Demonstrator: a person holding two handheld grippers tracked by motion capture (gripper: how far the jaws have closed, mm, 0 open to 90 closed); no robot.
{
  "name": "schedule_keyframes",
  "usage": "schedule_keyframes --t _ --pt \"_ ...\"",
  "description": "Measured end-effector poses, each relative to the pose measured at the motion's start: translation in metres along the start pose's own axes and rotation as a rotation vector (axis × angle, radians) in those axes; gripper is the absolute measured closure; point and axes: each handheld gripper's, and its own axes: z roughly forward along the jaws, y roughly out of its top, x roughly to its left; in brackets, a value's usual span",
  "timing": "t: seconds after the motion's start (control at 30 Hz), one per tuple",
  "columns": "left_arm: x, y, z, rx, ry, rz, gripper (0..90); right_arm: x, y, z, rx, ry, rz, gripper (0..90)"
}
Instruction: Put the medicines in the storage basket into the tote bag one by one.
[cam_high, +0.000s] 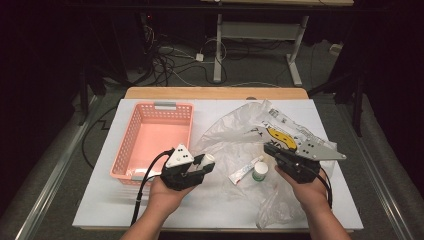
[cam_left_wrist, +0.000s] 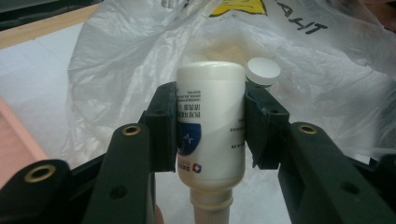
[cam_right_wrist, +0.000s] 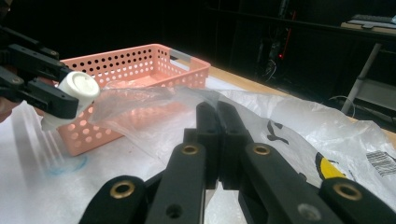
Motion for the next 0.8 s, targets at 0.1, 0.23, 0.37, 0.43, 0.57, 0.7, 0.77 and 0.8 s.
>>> schedule_keyframes --t 0.1,0.23,0.37,0.43,0.57,0.7,0.77,0.8 --pt "-0.004 0.001 0.009 0.011 0.001 0.010 58.0 0.000 0.000 0.000 0.002 0.000 0.001 90.0" --pt "-0.009 0.005 0.026 0.032 0.009 0.023 58.0 0.000 0.000 0.000 0.002 0.001 0.001 90.0" --pt "-0.013 0.010 0.046 0.042 0.014 0.044 57.9 0.000 -0.001 0.001 0.004 0.004 0.000 90.0" --pt "-0.015 0.012 0.057 0.050 0.024 0.052 57.9 0.001 -0.001 0.002 0.005 0.005 0.001 90.0" --pt "-0.016 0.015 0.080 0.066 0.026 0.055 57.9 0.000 -0.001 0.002 0.005 0.004 0.000 90.0" --pt "-0.019 0.018 0.100 0.066 0.031 0.064 57.8 0.000 -0.002 0.002 0.004 0.005 0.002 90.0" --pt "-0.021 0.019 0.111 0.059 0.041 0.072 57.8 0.000 -0.002 0.002 0.003 0.007 0.009 90.0" --pt "-0.022 0.020 0.116 0.058 0.047 0.077 57.8 0.000 -0.002 0.002 0.003 0.008 0.008 90.0"
